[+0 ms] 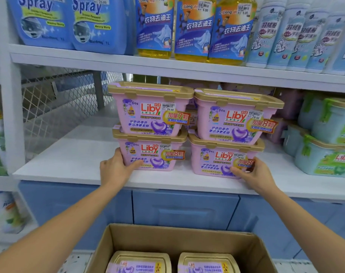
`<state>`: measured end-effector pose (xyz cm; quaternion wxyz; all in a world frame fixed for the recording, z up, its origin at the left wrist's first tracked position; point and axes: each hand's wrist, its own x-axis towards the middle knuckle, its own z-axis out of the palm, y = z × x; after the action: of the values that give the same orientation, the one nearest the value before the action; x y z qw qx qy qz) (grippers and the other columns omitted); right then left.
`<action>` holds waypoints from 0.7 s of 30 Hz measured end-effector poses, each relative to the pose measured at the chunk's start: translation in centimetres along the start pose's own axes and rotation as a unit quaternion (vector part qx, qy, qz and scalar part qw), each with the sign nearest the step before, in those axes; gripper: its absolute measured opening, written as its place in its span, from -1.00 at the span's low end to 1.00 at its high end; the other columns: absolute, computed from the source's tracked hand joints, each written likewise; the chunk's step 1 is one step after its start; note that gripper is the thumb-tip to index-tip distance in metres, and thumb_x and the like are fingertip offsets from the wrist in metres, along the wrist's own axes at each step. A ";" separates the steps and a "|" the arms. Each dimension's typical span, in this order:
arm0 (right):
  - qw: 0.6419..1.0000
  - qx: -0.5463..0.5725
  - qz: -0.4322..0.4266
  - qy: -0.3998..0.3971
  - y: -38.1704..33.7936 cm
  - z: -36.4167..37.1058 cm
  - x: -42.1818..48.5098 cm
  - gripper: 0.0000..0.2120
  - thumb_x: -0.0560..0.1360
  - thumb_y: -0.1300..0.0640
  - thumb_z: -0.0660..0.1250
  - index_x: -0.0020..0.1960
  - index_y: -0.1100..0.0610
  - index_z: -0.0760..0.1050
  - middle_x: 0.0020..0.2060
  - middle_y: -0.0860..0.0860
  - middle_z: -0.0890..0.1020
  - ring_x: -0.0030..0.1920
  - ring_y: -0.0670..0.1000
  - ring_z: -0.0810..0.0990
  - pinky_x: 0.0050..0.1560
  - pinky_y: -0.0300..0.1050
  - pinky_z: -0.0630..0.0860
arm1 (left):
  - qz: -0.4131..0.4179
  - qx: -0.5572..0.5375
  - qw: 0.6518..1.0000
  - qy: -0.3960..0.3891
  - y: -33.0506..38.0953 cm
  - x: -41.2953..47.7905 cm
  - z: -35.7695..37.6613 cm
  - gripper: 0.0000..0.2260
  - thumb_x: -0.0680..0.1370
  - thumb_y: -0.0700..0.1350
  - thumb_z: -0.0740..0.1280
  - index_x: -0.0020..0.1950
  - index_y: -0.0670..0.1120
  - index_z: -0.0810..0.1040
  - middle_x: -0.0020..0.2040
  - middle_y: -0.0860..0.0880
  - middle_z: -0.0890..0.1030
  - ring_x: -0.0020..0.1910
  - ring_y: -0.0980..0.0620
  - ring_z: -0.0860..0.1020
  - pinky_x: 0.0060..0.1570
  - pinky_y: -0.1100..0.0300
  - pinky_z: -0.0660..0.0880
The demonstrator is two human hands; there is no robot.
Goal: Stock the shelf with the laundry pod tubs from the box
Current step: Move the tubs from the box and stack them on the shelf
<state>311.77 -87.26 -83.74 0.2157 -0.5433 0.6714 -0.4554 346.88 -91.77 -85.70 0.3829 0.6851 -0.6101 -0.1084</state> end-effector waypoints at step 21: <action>0.998 0.007 -0.056 -0.015 -8.9 16.8 1.7 -0.58 0.34 0.08 0.50 0.12 0.19 0.48 -0.11 0.00 0.60 -0.12 0.01 0.57 -0.09 -0.18 0.46 | -0.075 -0.121 0.989 -0.047 -12.6 10.3 -8.7 -0.48 0.47 -0.08 0.40 0.33 -0.22 0.30 0.32 -0.15 0.51 0.27 -0.21 0.49 0.21 -0.05 0.41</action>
<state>329.15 -95.11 -84.15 0.2041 -0.5855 0.6331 -0.4634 364.07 -98.31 -84.76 0.4248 0.6718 -0.5564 -0.2421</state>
